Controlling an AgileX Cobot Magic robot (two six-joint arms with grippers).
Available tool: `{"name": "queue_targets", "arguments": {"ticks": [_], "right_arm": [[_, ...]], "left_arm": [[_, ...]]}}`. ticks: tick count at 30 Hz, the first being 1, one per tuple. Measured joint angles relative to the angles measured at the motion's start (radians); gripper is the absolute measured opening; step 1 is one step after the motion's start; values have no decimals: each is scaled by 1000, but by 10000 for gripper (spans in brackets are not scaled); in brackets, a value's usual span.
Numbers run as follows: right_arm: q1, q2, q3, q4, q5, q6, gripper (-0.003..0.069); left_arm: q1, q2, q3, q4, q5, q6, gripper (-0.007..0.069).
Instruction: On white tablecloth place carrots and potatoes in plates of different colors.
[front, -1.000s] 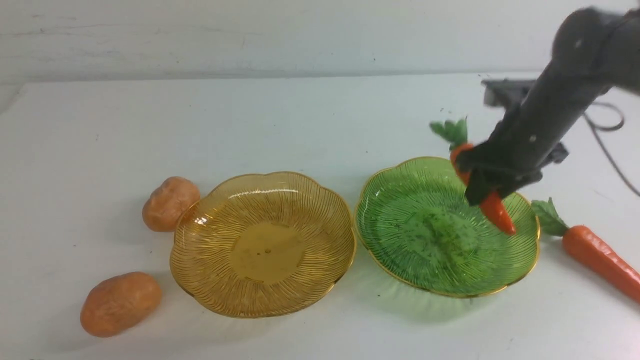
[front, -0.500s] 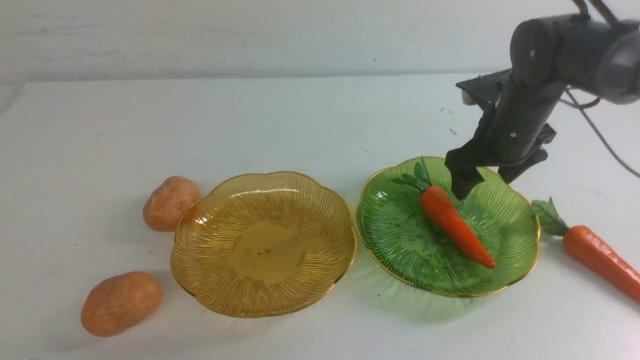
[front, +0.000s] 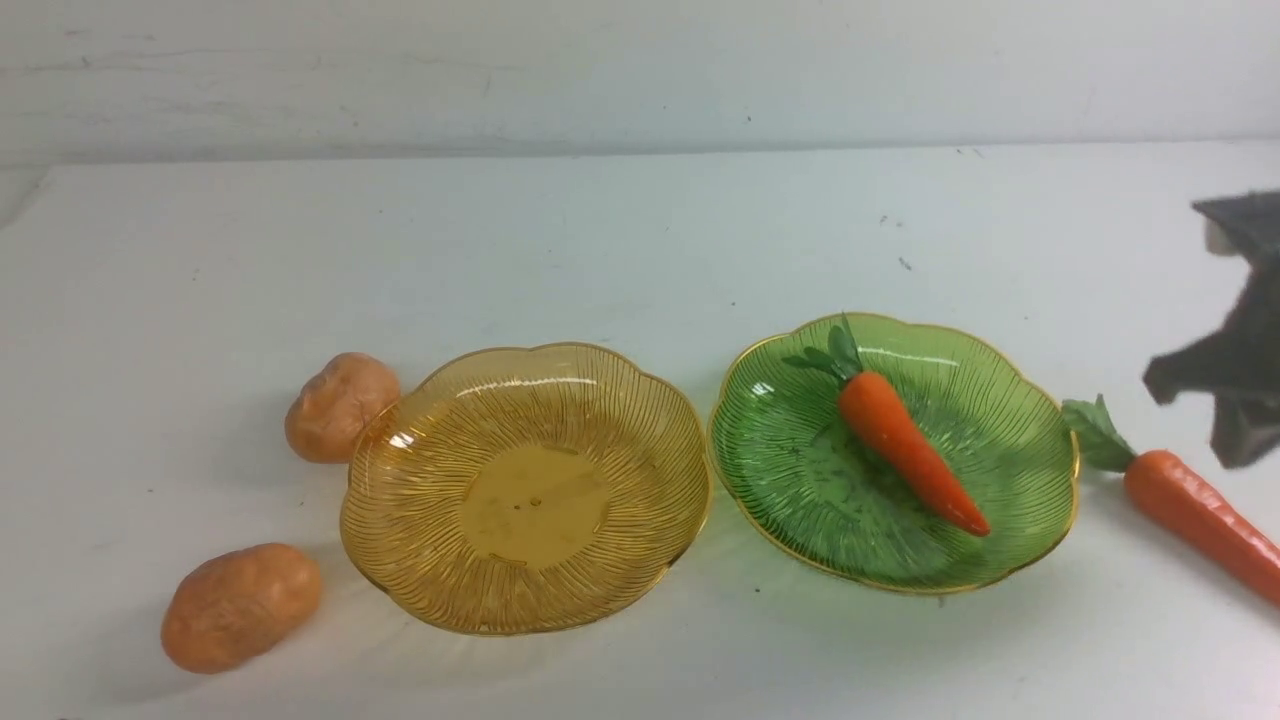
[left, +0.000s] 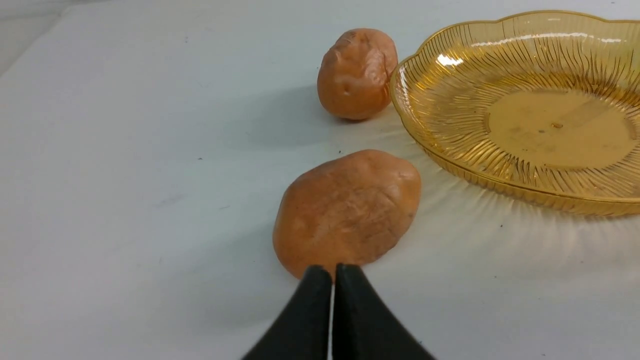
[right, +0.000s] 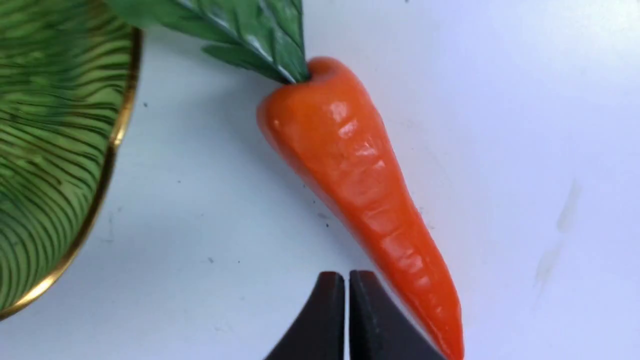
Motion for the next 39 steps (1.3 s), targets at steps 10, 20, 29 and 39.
{"name": "queue_targets", "arguments": {"ticks": [10, 20, 29, 39], "right_arm": [[-15, 100, 41, -18, -97, -125, 514], [-16, 189, -28, -49, -12, -110, 216], [31, -6, -163, 347, 34, -152, 240], [348, 126, -163, 356, -98, -202, 360]], "left_arm": [[0, 0, 0, 0, 0, 0, -3], [0, 0, 0, 0, 0, 0, -3], [0, 0, 0, 0, 0, 0, -3], [0, 0, 0, 0, 0, 0, -3]]}}
